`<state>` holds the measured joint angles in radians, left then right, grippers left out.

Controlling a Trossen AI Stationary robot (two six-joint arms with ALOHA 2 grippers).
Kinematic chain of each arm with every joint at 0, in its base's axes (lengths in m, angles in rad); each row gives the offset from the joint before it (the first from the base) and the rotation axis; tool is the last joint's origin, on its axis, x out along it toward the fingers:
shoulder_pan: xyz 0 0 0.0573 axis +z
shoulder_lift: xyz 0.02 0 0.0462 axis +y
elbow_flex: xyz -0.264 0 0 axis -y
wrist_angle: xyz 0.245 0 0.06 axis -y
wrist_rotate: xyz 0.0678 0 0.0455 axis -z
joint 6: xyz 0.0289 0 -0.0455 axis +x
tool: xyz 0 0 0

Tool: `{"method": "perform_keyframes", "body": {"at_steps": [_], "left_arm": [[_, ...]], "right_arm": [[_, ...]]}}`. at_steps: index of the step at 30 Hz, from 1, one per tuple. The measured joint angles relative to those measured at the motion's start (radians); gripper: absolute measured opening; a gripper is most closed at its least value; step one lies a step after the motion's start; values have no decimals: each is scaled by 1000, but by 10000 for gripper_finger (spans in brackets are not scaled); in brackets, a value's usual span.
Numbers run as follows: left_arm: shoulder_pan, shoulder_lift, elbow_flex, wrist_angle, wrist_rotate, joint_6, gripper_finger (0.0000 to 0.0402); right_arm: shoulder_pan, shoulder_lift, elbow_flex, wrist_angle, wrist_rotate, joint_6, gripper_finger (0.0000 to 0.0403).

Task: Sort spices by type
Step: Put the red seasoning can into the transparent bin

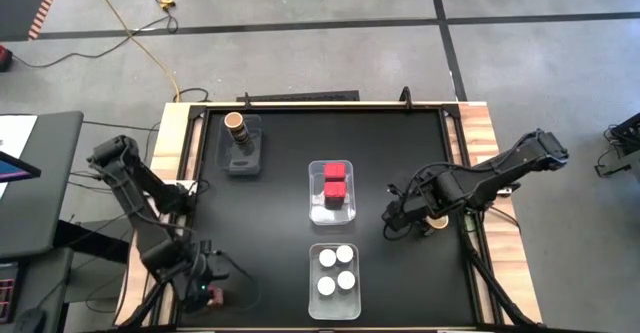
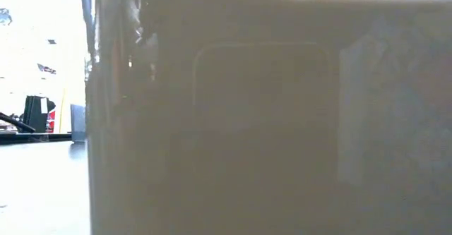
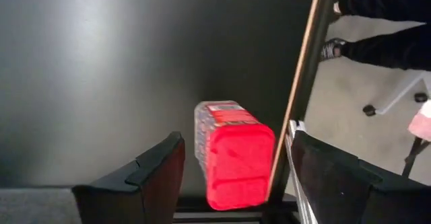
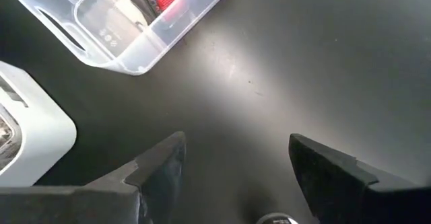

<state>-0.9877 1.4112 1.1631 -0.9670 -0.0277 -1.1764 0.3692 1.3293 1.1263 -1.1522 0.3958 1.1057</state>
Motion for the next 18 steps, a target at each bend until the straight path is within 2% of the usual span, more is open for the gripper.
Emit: {"method": "perform_keyframes", "body": {"at_steps": [18], "left_arm": [[-109,131,32,-32,10,-7,261]], "right_arm": [[-5,0,0,49,0,-8,292]]}}
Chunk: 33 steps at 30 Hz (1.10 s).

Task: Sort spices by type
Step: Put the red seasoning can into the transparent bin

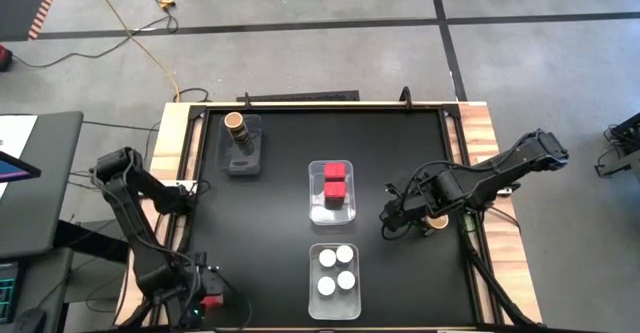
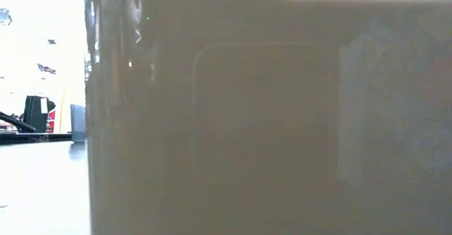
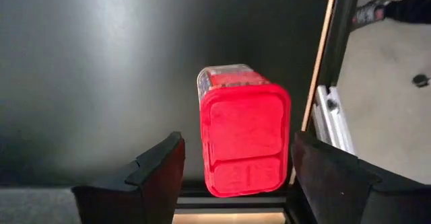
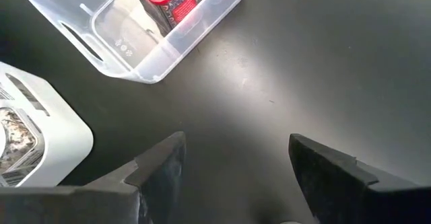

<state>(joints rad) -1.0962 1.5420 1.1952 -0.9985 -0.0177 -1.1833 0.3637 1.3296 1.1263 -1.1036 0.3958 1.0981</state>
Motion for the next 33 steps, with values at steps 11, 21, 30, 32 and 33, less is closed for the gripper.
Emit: {"method": "perform_keyframes", "body": {"at_steps": [11,21,30,32,33], "left_arm": [[-23,47,-1,-3,11,-56,261],[-36,50,-38,15,-8,-138,261],[-36,49,-86,52,-4,-177,261],[-36,49,-86,55,-9,-142,261],[-36,49,-86,55,-10,-122,261]], "right_arm": [[0,0,0,44,0,-5,292],[0,0,0,46,0,-7,292],[0,0,0,52,0,-7,292],[0,0,0,52,0,-7,292],[0,0,0,53,0,-7,292]]}}
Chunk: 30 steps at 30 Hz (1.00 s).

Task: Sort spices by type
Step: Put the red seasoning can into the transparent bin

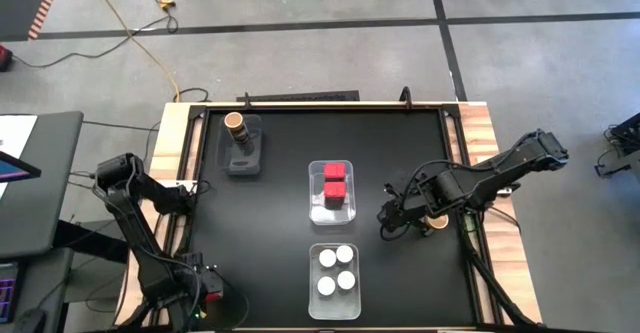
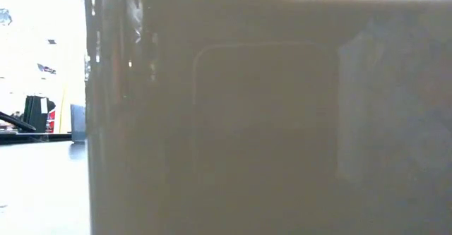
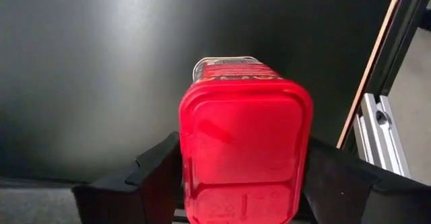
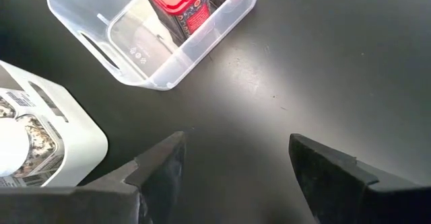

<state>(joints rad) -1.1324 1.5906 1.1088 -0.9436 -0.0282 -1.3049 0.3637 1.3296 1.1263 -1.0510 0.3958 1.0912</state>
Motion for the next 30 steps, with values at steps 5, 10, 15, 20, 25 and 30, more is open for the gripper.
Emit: {"method": "perform_keyframes", "body": {"at_steps": [5,10,15,20,25,30], "left_arm": [[2,0,0,-1,-3,13,260],[6,0,0,-1,-3,17,227],[8,0,0,-1,-3,10,212],[17,0,7,-20,-2,-11,213],[87,-24,11,-43,39,-15,216],[189,-79,12,-94,44,73,215]], "right_arm": [[0,0,0,11,0,0,292],[0,0,0,12,0,-1,292],[0,0,0,12,0,-12,292],[1,0,0,14,-1,-23,292],[20,0,0,15,-2,-66,292],[44,0,0,14,-1,-153,292]]}}
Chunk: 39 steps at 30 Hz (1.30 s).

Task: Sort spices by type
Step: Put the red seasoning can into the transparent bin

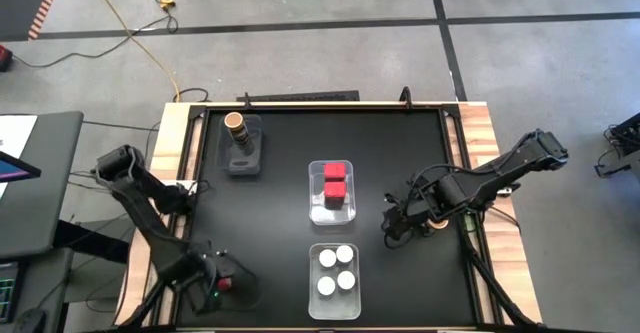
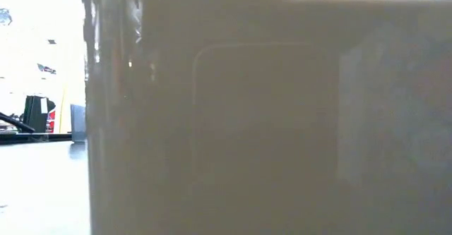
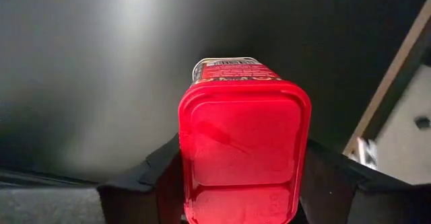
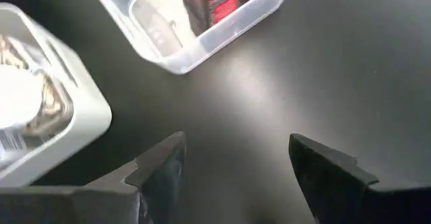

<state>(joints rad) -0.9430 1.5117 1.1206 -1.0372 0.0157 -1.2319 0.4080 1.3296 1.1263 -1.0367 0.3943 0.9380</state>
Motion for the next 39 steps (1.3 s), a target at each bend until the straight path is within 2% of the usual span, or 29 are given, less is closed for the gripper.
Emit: {"method": "perform_keyframes", "body": {"at_steps": [3,8,13,17,23,27,35,39], "left_arm": [[73,-46,0,-47,-45,54,215],[220,-123,0,-46,-136,139,215],[385,-158,11,-53,-164,266,215],[507,-143,77,-42,-167,433,215],[678,-61,252,-46,-199,644,215],[747,36,393,-48,-214,765,215],[812,270,664,-44,-223,974,215],[827,375,767,-45,-194,1057,215]], "right_arm": [[2,-2,-17,3,31,-49,292],[-17,-62,-139,78,42,-63,292],[-18,-210,-266,229,42,-131,292],[-48,-355,-351,305,43,-254,292],[-134,-529,-443,313,30,-460,292],[-196,-574,-475,318,-28,-608,292],[-273,-577,-495,346,-160,-701,292],[-293,-590,-495,345,-168,-704,292]]}}
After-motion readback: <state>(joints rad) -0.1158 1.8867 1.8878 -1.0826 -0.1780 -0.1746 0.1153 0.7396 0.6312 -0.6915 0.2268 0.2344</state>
